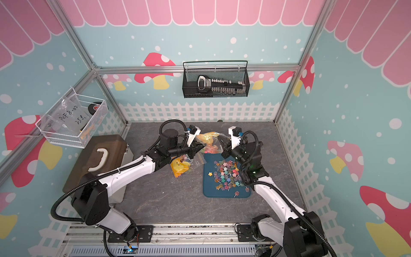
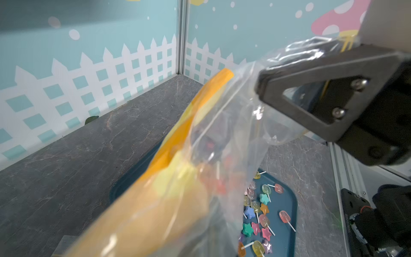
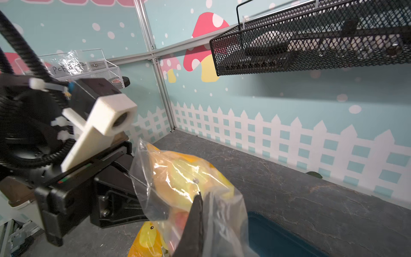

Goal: Pour candies out of the ziploc bag
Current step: 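Pour the candies out of the ziploc bag onto the tray.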

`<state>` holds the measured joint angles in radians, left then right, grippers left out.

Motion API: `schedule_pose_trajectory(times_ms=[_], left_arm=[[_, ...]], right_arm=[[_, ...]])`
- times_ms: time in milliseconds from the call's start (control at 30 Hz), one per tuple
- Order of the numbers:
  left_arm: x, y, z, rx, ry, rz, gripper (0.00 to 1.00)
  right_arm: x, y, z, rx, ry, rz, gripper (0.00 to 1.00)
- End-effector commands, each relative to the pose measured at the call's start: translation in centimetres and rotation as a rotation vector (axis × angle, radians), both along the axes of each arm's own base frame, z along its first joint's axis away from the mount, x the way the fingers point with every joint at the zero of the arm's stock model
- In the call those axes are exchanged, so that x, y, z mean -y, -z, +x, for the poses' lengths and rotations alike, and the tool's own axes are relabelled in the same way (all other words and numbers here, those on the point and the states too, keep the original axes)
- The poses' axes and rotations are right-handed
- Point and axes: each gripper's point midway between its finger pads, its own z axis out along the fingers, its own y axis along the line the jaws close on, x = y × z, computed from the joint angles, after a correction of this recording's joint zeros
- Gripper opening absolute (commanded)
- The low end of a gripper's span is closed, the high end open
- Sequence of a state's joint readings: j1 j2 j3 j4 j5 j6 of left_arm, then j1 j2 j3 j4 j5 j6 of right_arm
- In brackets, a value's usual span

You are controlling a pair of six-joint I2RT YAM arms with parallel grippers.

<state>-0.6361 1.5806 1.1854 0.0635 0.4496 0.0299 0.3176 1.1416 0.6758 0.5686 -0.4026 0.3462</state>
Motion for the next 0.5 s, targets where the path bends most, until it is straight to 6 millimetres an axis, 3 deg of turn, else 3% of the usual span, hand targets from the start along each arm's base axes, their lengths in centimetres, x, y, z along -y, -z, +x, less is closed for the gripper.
schedule_pose_trajectory(times_ms=[0, 300, 467], left_arm=[[-0.3, 0.6, 0.3, 0.046, -0.025, 0.112, 0.0], [-1.6, 4.3, 1.2, 0.022, -0.104, 0.217, 0.0], [-2.8, 4.9, 1.6, 0.034, -0.153, 0.268, 0.0]], right_arm=[[0.3, 2.1, 0.7, -0.032, 0.03, -0.005, 0.0], [0.2, 5.6, 2.1, -0.07, 0.049, -0.035, 0.0], [-0.2, 7.1, 3.1, -0.087, 0.044, -0.035, 0.0]])
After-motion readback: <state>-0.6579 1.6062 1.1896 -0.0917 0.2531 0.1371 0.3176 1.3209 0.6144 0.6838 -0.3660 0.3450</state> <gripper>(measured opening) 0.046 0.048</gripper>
